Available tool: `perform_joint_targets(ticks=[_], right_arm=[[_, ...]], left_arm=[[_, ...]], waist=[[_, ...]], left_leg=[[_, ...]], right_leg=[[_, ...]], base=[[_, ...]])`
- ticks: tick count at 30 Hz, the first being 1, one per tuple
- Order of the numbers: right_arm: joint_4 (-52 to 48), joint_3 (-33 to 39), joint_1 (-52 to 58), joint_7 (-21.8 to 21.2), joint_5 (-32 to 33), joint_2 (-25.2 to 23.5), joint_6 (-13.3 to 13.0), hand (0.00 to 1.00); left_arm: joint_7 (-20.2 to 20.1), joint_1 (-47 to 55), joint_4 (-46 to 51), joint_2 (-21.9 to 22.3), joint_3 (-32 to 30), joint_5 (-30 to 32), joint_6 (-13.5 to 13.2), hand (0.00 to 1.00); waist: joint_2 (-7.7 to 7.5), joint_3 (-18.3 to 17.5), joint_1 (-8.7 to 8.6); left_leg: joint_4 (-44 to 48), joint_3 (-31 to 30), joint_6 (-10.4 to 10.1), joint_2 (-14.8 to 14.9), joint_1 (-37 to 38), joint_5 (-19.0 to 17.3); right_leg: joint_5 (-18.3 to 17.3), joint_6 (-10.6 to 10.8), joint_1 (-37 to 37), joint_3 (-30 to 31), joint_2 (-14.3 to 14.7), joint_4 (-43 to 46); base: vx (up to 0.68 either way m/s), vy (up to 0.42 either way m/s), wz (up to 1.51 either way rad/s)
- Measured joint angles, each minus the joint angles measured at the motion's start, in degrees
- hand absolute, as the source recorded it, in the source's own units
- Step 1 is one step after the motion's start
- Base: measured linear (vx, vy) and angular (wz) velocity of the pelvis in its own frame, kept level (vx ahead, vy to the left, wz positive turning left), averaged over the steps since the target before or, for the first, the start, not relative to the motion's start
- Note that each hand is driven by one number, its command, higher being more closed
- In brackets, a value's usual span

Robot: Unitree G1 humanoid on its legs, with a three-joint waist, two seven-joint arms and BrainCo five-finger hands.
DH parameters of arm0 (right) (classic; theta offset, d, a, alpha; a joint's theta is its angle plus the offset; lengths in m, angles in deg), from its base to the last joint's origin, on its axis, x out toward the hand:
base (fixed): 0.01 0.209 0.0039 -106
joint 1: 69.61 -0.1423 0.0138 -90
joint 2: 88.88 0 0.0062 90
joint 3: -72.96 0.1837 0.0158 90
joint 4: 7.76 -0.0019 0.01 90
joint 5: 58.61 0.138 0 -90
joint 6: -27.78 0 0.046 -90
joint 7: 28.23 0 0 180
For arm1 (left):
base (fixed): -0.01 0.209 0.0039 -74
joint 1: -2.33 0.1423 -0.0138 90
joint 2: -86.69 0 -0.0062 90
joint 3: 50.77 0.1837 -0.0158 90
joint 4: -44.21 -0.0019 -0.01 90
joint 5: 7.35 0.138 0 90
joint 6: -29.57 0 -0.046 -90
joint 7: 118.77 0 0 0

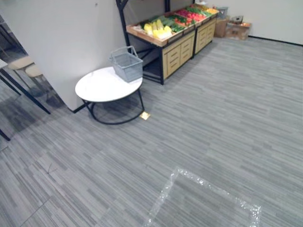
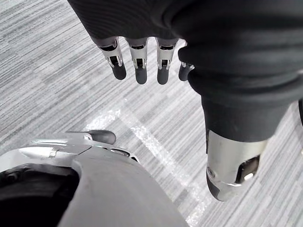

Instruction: Pick vegetable in the basket

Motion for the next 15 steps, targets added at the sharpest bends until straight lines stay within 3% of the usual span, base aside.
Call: perform_joint_targets(ticks=[10,11,12,14,15], right_arm=[[-0.1,1.0,-2.8,0.3,-0.3,-0.5,-0.4,0.0],[-0.1,0.9,-3.0,0.4,-0.3,-0.6,-0.5,0.0],[-0.1,0.6,-3.1,0.6,-0.3,-0.5,-0.7,0.0],[-0.5,-0.8,-3.1,1.4,-0.7,-0.5,-1.4,0.0],[-0.7,-1.7,-3.1,1.8,-0.7,-0.5,-2.2,0.0]], left_arm=[[0.6,-1.5,0.0,-0.2,0.2,0.4,-0.8,0.0],[0.6,-1.5,0.0,-0.2,0.2,0.4,-0.9,0.0],[0.7,-1.5,0.1,-0.2,0.4,0.4,-1.0,0.0],[1.0,-1.5,0.1,-0.6,2.0,0.4,-1.8,0.0],[1.3,-1.5,0.2,-0.7,2.7,0.9,-2.3,0.0]], waist=[[-0.44,2.3,0.03],[0.2,2.1,0.01],[-0.46,2.5,0.01],[-0.04,2.4,0.0],[-0.6,2.8,0.01]], left_leg=[[-1.3,0.2,-0.7,-0.1,1.8,0.0],[-1.4,0.3,-0.7,-0.1,1.8,0.0],[-1.6,0.3,-0.7,-0.1,1.8,0.0],[-1.9,0.4,-0.9,-0.1,1.9,0.1],[-2.0,0.6,-0.9,-0.1,2.0,0.1]], right_leg=[[-0.3,0.7,1.6,-0.9,0.1,-1.1],[-0.3,0.7,1.6,-0.8,0.1,-1.2],[-0.4,0.9,1.5,-0.8,0.1,-1.2],[-0.5,1.0,1.5,-0.8,0.2,-1.2],[-0.5,1.0,1.5,-0.7,0.2,-1.2]], base=[[0.01,-0.004,0.01],[0.0,0.0,0.0],[0.0,0.0,0.0],[0.0,0.0,0.0],[0.0,0.0,0.0]])
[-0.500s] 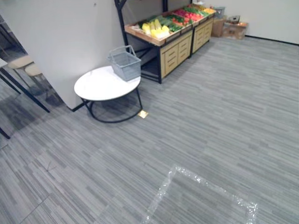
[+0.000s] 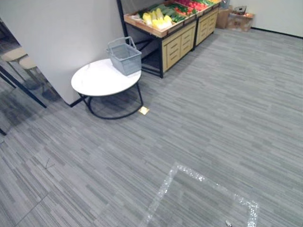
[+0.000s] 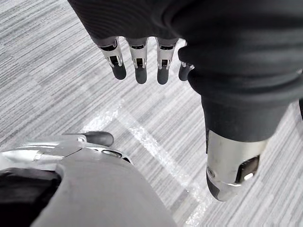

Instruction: Pick vegetable in the basket

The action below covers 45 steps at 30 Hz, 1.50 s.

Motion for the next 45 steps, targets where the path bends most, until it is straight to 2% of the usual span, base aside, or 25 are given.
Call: perform_joint_targets(ticks=[1,3,4,5,6,14,20,30,37,40,43,44,45], right_arm=[[-0.2,-0.7,0.0,0.3,-0.1,0.0,-0.4,0.0],[-0.7,-1.9,0.1,0.7,-0.7,0.1,-1.1,0.0],[-1.1,-2.1,0.1,0.8,-1.5,0.1,-1.1,0.0],[-1.6,-2.8,0.2,0.7,-1.9,0.2,-1.1,0.0],[-1.7,-3.1,0.1,0.5,-1.8,0.2,-1.1,0.0],[-1.7,-3.1,0.2,-1.4,0.0,0.5,-1.2,0.0],[-1.7,-3.1,0.3,-1.6,0.1,0.6,-1.4,0.0],[-1.6,-3.1,0.3,-1.7,0.6,0.5,-1.4,0.0],[-1.7,-3.1,0.2,-1.6,1.0,0.4,-1.4,0.0],[-1.7,-3.7,-0.8,-1.6,0.8,0.6,-1.4,0.0],[-1.7,-4.8,-2.5,-1.3,0.7,0.6,-1.9,0.0],[-1.6,-5.4,-2.5,-1.0,0.7,0.4,-2.2,0.0],[-1.6,-6.0,-2.4,-0.9,0.8,0.3,-2.3,0.0]], left_arm=[[0.3,0.0,0.2,-0.1,0.4,0.3,-0.1,0.0],[0.9,0.1,0.4,-0.2,1.1,1.7,-0.8,0.0],[0.9,0.0,0.5,-0.4,1.8,1.8,-0.8,0.0],[0.9,0.0,0.8,-0.4,1.9,1.9,-0.8,0.0],[0.9,0.0,0.9,-0.5,1.9,1.9,-0.8,0.0],[0.8,0.1,0.9,-0.5,1.9,1.6,-1.4,0.0],[0.8,0.0,0.9,-0.4,1.9,1.3,-2.4,0.0],[0.6,0.0,0.9,-0.3,1.3,1.1,-2.4,0.0],[0.4,0.1,0.3,0.0,-0.3,-2.7,-2.4,0.0],[0.4,-0.1,0.4,0.0,-0.4,-3.4,-2.4,0.0],[0.6,-0.8,0.9,-0.4,-0.4,-5.0,-2.4,0.0],[0.8,-1.7,1.0,-0.9,-0.8,-5.9,-2.5,0.0],[0.8,-2.1,2.2,-1.4,-0.8,-7.2,-2.6,0.0]], waist=[[0.73,-0.2,0.01],[0.07,0.2,-0.01],[0.56,0.1,-0.02],[0.14,0.4,-0.02],[0.48,0.4,-0.02],[0.37,0.5,-0.01],[0.34,0.5,-0.02],[0.26,0.5,0.01],[-0.08,0.4,0.03],[0.04,0.5,0.06],[-0.48,2.2,-0.03],[-1.4,3.0,0.01],[-2.38,4.0,0.06]], left_leg=[[0.0,0.1,0.0,0.0,0.1,0.0],[0.0,0.4,0.0,0.0,0.2,0.0],[0.0,0.6,0.0,0.0,0.3,0.0],[0.0,0.8,0.0,0.0,0.4,0.0],[0.0,0.9,0.0,0.0,0.6,0.0],[0.0,1.0,-0.1,0.0,0.8,-0.1],[0.0,1.0,-0.1,0.0,0.8,-0.1],[0.0,1.0,-0.1,0.0,0.8,-0.1],[0.1,0.9,-0.1,0.0,0.0,-0.1],[0.8,1.5,-0.1,0.6,-2.0,-0.1],[2.8,1.6,-0.4,0.8,-3.3,-0.3],[8.6,1.2,-1.6,0.8,-5.8,-1.8],[18.5,1.0,-2.3,1.2,-10.4,-2.9]], right_leg=[[0.0,0.0,0.0,0.0,0.0,0.0],[0.1,-0.1,0.1,0.1,0.0,0.0],[0.2,-0.3,0.1,0.2,0.0,0.0],[0.2,-0.3,0.1,0.2,0.0,0.0],[0.2,-0.3,0.3,0.3,0.0,0.0],[0.0,-0.1,0.4,0.2,0.0,0.2],[0.0,-0.1,0.4,0.2,-0.1,0.3],[0.1,-0.1,0.4,0.1,-0.1,0.3],[0.1,-0.1,-0.2,0.0,-0.1,0.1],[-0.2,-0.5,-3.2,0.1,0.2,2.7],[-1.9,-1.4,-5.1,-0.3,-0.3,5.9],[-3.1,-2.0,-5.0,-1.2,-1.3,7.1],[-4.4,-2.4,-4.9,-2.4,-2.6,8.0]], base=[[-0.01,-0.011,-0.04],[-0.01,-0.015,-0.04],[-0.02,-0.021,-0.05],[-0.02,-0.023,-0.06],[-0.03,-0.026,-0.05],[0.0,0.0,0.0],[-0.01,-0.009,0.0],[0.0,0.0,0.0],[0.0,0.0,0.0],[-0.01,-0.022,-0.11],[0.0,-0.045,0.04],[-0.05,-0.077,0.46],[-0.06,-0.079,0.55]])
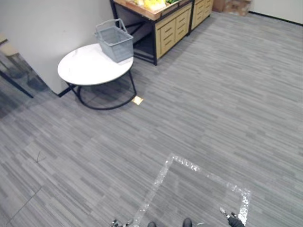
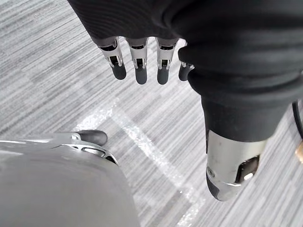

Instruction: Pick vegetable in the basket

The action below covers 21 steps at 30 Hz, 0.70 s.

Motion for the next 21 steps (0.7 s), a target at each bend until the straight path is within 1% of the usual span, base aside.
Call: perform_joint_targets(ticks=[1,2,3,4,5,6,7,8,9,10,11,12,13,14,15,16,17,18,19,20,21], right_arm=[[0.0,-0.5,0.1,0.0,0.1,0.1,-0.1,0.0],[-0.1,-1.3,0.3,0.1,0.1,0.5,-0.1,0.0],[-0.1,-2.2,0.3,0.2,0.1,1.4,-0.2,0.0],[-0.1,-2.6,0.5,0.3,0.1,1.9,-0.2,0.0],[0.0,-3.1,0.5,0.3,0.1,2.4,-0.2,0.0],[-0.1,-3.7,0.0,0.3,0.0,3.0,-0.3,0.0],[-0.1,-3.8,-0.5,0.3,-0.1,3.0,-0.3,0.0],[-0.1,-3.8,-1.0,0.4,-0.1,3.0,-0.3,0.0],[-0.2,-3.9,-1.6,0.5,-0.1,3.0,-0.3,0.0],[-0.3,-4.1,-1.8,0.5,-0.1,3.0,-0.3,0.0],[-0.3,-4.8,-1.9,0.6,-0.1,3.3,-0.3,0.0],[-0.4,-5.6,-2.0,0.9,-0.1,3.5,-0.3,0.0],[-0.4,-6.1,-2.1,1.1,-0.1,3.8,-0.3,0.0],[-0.4,-6.2,-2.2,1.3,-0.3,3.2,-0.4,0.0],[-0.1,-6.5,-2.6,1.3,-0.4,2.1,-0.4,0.0],[-0.1,-6.5,-2.7,1.2,-0.5,1.5,-0.5,0.0],[-0.3,-6.5,-2.9,1.0,-0.8,1.1,-0.7,0.0],[-0.3,-6.5,-3.3,0.7,-0.9,0.8,-0.7,0.0],[-0.1,-6.4,-3.2,0.4,-1.0,0.8,-0.7,0.0],[-0.2,-6.4,-3.1,0.3,-1.2,0.8,-0.7,0.0],[-0.3,-6.5,-2.6,0.2,-1.8,0.7,-0.7,0.0]], left_arm=[[0.0,0.0,0.7,-0.1,0.0,-0.5,-0.2,0.0],[0.0,0.0,1.4,0.2,0.0,-0.9,-0.5,0.0],[0.0,0.4,2.1,0.9,-0.1,-2.5,-0.6,0.0],[0.0,0.5,2.1,1.1,-0.1,-3.0,-0.7,0.0],[0.0,0.8,2.1,1.3,0.0,-3.0,-0.7,0.0],[-0.1,1.2,1.8,1.4,0.0,-3.1,-0.7,0.0],[-0.2,1.1,1.6,1.4,0.0,-3.1,-0.7,0.0],[-0.3,1.0,1.3,1.4,0.0,-3.1,-0.7,0.0],[-0.2,0.9,0.8,1.4,0.0,-3.1,-0.7,0.0],[-0.1,0.9,0.8,1.4,0.0,-3.1,-0.7,0.0],[0.1,0.9,0.7,1.8,0.0,-3.1,-0.7,0.0],[0.4,0.9,0.3,2.2,0.0,-3.1,-0.7,0.0],[0.6,1.0,0.1,2.5,-0.1,-3.1,-0.6,0.0],[0.6,1.2,-0.2,2.1,-0.6,-3.4,-0.6,0.0],[0.7,1.1,-0.1,1.4,-0.9,-3.5,-0.7,0.0],[0.7,0.7,-0.1,1.1,-1.2,-3.5,-0.7,0.0],[0.9,-0.1,-0.1,0.9,-1.2,-3.3,-0.7,0.0],[1.1,-0.2,-0.2,0.6,-1.7,-2.7,-0.7,0.0],[1.3,-0.2,0.0,0.7,-2.1,-2.6,-0.7,0.0],[1.4,0.0,0.1,0.7,-2.3,-2.6,-0.6,0.0],[1.3,0.7,0.4,0.7,-2.2,-2.2,-0.6,0.0]], waist=[[-0.19,0.4,0.07],[0.12,1.2,0.15],[0.84,2.3,0.75],[1.61,2.6,1.13],[1.84,2.6,1.49],[1.78,2.6,1.52],[1.77,2.6,1.59],[1.79,2.6,1.65],[1.83,2.6,1.6],[1.95,2.6,1.58],[2.61,2.8,1.73],[3.55,3.1,1.81],[3.97,3.2,1.81],[2.98,3.2,2.04],[0.74,2.4,2.99],[-0.07,1.9,2.97],[-0.54,1.7,2.99],[-0.81,1.7,2.98],[-0.89,1.7,2.94],[-0.75,1.7,2.76],[-0.68,1.7,2.8]], left_leg=[[5.6,0.0,0.0,0.5,-2.5,-0.3],[14.5,-0.1,0.1,1.9,-6.1,-0.3],[24.7,-1.1,0.7,3.7,-10.4,-0.9],[28.9,-2.7,0.5,3.8,-12.3,-1.7],[29.8,-3.5,0.6,3.8,-13.6,-2.4],[27.7,-3.2,0.7,4.0,-15.5,-2.6],[23.5,-2.9,1.0,4.1,-16.8,-2.4],[17.2,-2.7,1.2,4.2,-17.6,-1.5],[6.5,-2.0,0.9,4.2,-17.6,1.8],[0.8,-1.8,0.6,4.2,-17.4,4.0],[-7.8,-1.7,0.4,4.9,-17.2,6.6],[-9.9,-1.7,0.3,6.1,-17.8,6.9],[-9.7,-1.6,0.5,6.7,-17.9,7.2],[-5.9,-0.3,1.7,5.7,-17.6,12.3],[-2.6,1.0,2.9,3.8,-18.5,11.6],[-1.8,1.6,3.9,2.8,-19.0,10.4],[-1.2,1.7,4.9,1.5,-19.1,8.9],[-0.2,2.7,6.8,0.4,-17.9,8.0],[-0.5,3.6,7.6,-0.5,-15.5,6.4],[-0.5,3.5,7.7,-0.9,-14.0,5.3],[-2.0,3.9,7.6,-1.6,-9.7,3.1]], right_leg=[[-0.7,0.2,0.4,-0.7,-0.5,0.4],[-1.3,0.0,1.6,-1.3,-0.5,0.6],[-1.8,0.1,3.6,-1.9,-0.1,0.7],[-2.6,0.0,4.9,-2.2,-0.3,0.7],[-2.9,0.3,5.8,-2.2,-0.8,0.7],[-3.1,0.6,6.3,-2.2,-1.5,0.2],[-3.2,1.1,6.3,-2.3,-2.2,-0.2],[-3.3,1.7,6.5,-2.3,-2.8,-0.7],[-3.6,2.8,6.5,-2.3,-3.6,-1.2],[-3.7,3.3,6.8,-2.2,-4.0,-1.7],[-4.2,4.5,7.7,-2.1,-4.2,-2.3],[-5.3,6.2,9.2,-1.9,-4.2,-2.6],[-6.0,7.2,10.1,-1.8,-4.4,-2.6],[-7.4,8.3,11.9,-1.4,-7.0,-2.6],[-6.8,7.9,11.8,0.0,-9.6,-1.8],[-5.9,7.4,11.0,0.8,-10.8,-0.9],[-4.0,8.1,9.6,1.9,-12.2,1.5],[-1.5,8.5,8.4,4.4,-13.7,5.4],[2.2,8.6,6.8,6.8,-14.9,10.7],[4.7,8.7,5.5,7.5,-15.3,15.0],[11.2,7.5,1.9,8.4,-16.6,24.7]], base=[[-0.07,-0.079,0.53],[-0.01,-0.035,0.36],[0.03,0.007,0.31],[0.09,0.075,0.15],[0.09,0.095,0.08],[0.14,0.135,0.02],[0.19,0.162,0.03],[0.28,0.224,0.02],[0.27,0.214,0.01],[0.32,0.258,0.01],[0.36,0.308,-0.04],[0.39,0.339,-0.09],[0.45,0.379,-0.15],[0.48,0.351,-0.31],[0.6,0.37,-0.27],[0.52,0.268,-0.13],[0.64,0.327,0.08],[0.63,0.328,0.01],[0.63,0.33,-0.08],[0.4,0.219,-0.18],[0.39,0.215,-0.15]])
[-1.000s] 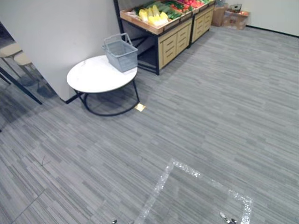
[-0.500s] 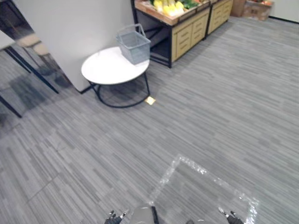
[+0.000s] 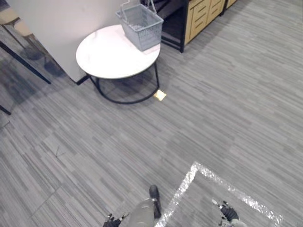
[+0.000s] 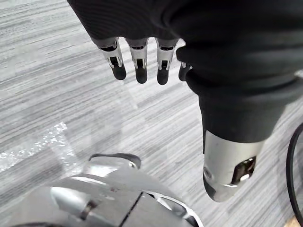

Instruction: Pick vegetable in the basket

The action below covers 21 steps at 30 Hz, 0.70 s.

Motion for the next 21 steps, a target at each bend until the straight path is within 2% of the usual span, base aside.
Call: perform_joint_targets(ticks=[1,2,3,4,5,6,7,8,10,11,12,13,14,15,16,18,19,20,21], right_arm=[[-0.5,0.1,0.3,-0.1,-0.2,-0.1,0.0,0.0],[-1.1,-0.1,0.8,-0.1,-0.8,0.0,-0.1,0.0],[-1.9,-0.1,0.8,-0.3,-0.9,0.0,-0.2,0.0],[-2.1,0.0,0.9,-0.3,-0.9,0.1,-0.2,0.0],[-2.5,0.2,1.0,-0.3,-0.8,0.6,-0.5,0.0],[-2.6,0.6,1.2,-0.3,-0.9,1.0,-0.6,0.0],[-2.6,0.6,1.5,-0.3,-0.9,1.1,-0.6,0.0],[-2.6,0.7,2.2,-0.3,-0.9,1.4,-0.7,0.0],[-2.4,2.3,2.7,-0.3,-1.2,1.6,-0.4,0.0],[-2.1,3.4,3.2,-0.2,-1.3,1.0,0.0,0.0],[-2.1,4.6,3.7,0.0,-1.3,0.1,0.2,0.0],[-2.1,5.3,4.5,0.2,-1.3,-0.2,0.3,0.0],[-2.1,5.7,5.0,0.2,-1.4,0.0,0.4,0.0],[-2.4,6.2,5.1,0.1,-1.4,0.4,0.5,0.0],[-2.4,6.4,5.1,0.2,-1.4,0.6,0.5,0.0],[-3.3,7.6,5.3,0.1,-1.5,0.4,0.5,0.0],[-3.7,7.9,5.8,0.1,-1.5,0.4,0.7,0.0],[-4.1,8.2,6.4,0.1,-1.5,0.3,0.7,0.0],[-4.2,8.6,6.6,0.1,-1.5,0.1,0.7,0.0]], left_arm=[[0.0,0.3,0.2,-0.1,0.1,0.0,0.0,0.0],[-0.1,0.7,0.7,-0.5,1.2,0.0,0.0,0.0],[-0.1,0.6,1.0,-1.4,2.5,0.5,0.0,0.0],[-0.2,0.6,1.0,-1.7,3.2,0.6,0.1,0.0],[-0.2,0.4,1.1,-1.7,4.1,0.7,0.0,0.0],[-0.3,-0.1,1.1,-1.6,4.7,0.9,0.0,0.0],[-0.3,-0.6,1.1,-1.5,4.6,1.2,0.0,0.0],[-0.4,-1.6,1.3,-1.0,4.5,1.7,0.0,0.0],[-0.4,-2.6,1.8,0.3,4.2,1.8,-0.1,0.0],[-0.6,-3.3,1.7,1.3,3.4,2.1,0.0,0.0],[-0.7,-3.3,1.7,2.7,1.4,2.3,0.0,0.0],[-0.6,-3.6,1.7,3.8,-0.4,2.3,0.0,0.0],[-0.6,-3.7,1.7,4.8,-2.1,2.4,0.0,0.0],[-0.6,-3.7,1.1,6.2,-4.2,2.7,0.0,0.0],[-0.7,-3.8,0.9,7.0,-4.8,3.0,0.0,0.0],[-0.9,-3.8,0.5,7.7,-6.5,4.6,0.0,0.0],[-0.9,-3.7,0.5,8.0,-6.9,4.7,0.1,0.0],[-0.9,-3.7,0.6,8.3,-7.4,4.9,0.1,0.0],[-0.8,-3.7,1.1,8.2,-8.6,4.9,0.1,0.0]], waist=[[-0.18,0.0,0.01],[-0.57,-0.1,-0.38],[-1.31,0.1,-1.09],[-1.22,0.2,-1.53],[-0.61,0.5,-2.45],[-0.12,0.8,-3.13],[0.09,0.9,-3.21],[0.77,1.0,-3.34],[1.82,1.3,-3.6],[2.05,1.4,-4.01],[1.77,1.6,-4.37],[1.89,1.6,-4.54],[2.36,1.7,-4.52],[4.06,1.4,-4.29],[4.85,1.3,-4.23],[5.76,1.1,-4.61],[6.04,0.9,-4.64],[6.25,0.7,-4.62],[6.17,0.7,-4.64]], left_leg=[[-1.3,0.5,0.3,-0.3,2.4,-0.6],[-3.2,0.6,1.0,-1.5,6.3,-2.0],[-4.4,0.1,1.4,-2.7,10.3,-3.2],[-5.2,-0.4,1.4,-2.9,12.2,-3.6],[-6.8,-1.1,1.5,-2.8,16.2,-4.0],[-7.8,-1.3,1.5,-2.5,19.0,-4.0],[-7.9,-1.6,1.6,-2.4,20.0,-4.0],[-7.9,-2.4,1.5,-1.6,21.3,-4.8],[-8.9,-2.8,-0.3,-0.2,22.6,-6.6],[-9.9,-2.9,-2.2,0.5,23.8,-8.1],[-10.4,-3.7,-3.7,0.8,24.9,-9.0],[-10.4,-4.1,-5.0,1.4,26.0,-10.1],[-10.4,-4.2,-6.5,2.4,27.3,-11.5],[-10.3,-3.8,-6.7,4.5,28.6,-12.6],[-10.0,-3.5,-6.7,5.1,28.8,-12.4],[-9.0,-3.3,-7.5,6.8,30.0,-8.4],[-7.6,-4.1,-7.7,7.9,30.4,-7.0],[-3.6,-5.0,-7.7,9.5,29.6,-5.3],[5.0,-7.2,-9.1,11.4,26.1,-3.5]], right_leg=[[4.6,-1.0,-2.1,0.4,-1.0,5.1],[8.5,-1.5,-6.7,0.5,-3.1,16.5],[3.2,-2.8,-11.4,0.3,-3.6,27.0],[0.0,-2.9,-13.2,-0.1,-3.0,30.2],[-6.4,-4.1,-15.9,-2.5,-1.3,32.8],[-10.9,-5.2,-18.2,-6.2,0.0,30.8],[-12.2,-5.6,-19.3,-8.1,0.5,28.2],[-13.1,-6.3,-21.3,-11.8,1.9,20.6],[-12.2,-5.6,-23.5,-13.4,4.3,7.7],[-10.6,-4.3,-24.7,-12.5,5.5,-2.7],[-6.7,-4.3,-25.1,-10.2,6.2,-13.0],[-3.4,-4.1,-25.0,-8.4,6.4,-18.7],[1.6,-3.9,-24.7,-7.5,7.0,-19.4],[4.1,-4.3,-25.0,-7.7,9.0,-16.3],[2.2,-5.3,-26.1,-8.1,9.4,-13.5],[-5.1,-7.4,-27.3,-9.1,9.4,-4.9],[-7.2,-7.3,-26.2,-10.0,9.6,-3.5],[-9.5,-7.5,-23.8,-11.6,10.0,-3.2],[-11.2,-7.8,-21.1,-13.2,10.1,-3.5]], base=[[0.48,0.225,-0.14],[0.59,0.215,0.0],[0.49,0.141,0.09],[0.48,0.112,0.24],[0.46,0.089,0.33],[0.45,0.067,0.35],[0.42,0.006,0.41],[0.38,-0.066,0.44],[0.41,-0.15,0.54],[0.42,-0.23,0.63],[0.47,-0.293,0.62],[0.49,-0.312,0.38],[0.6,-0.405,0.1],[0.41,-0.274,-0.03],[0.59,-0.397,-0.07],[0.47,-0.332,0.09],[0.45,-0.328,0.36],[0.51,-0.384,0.57],[0.38,-0.309,0.59]])
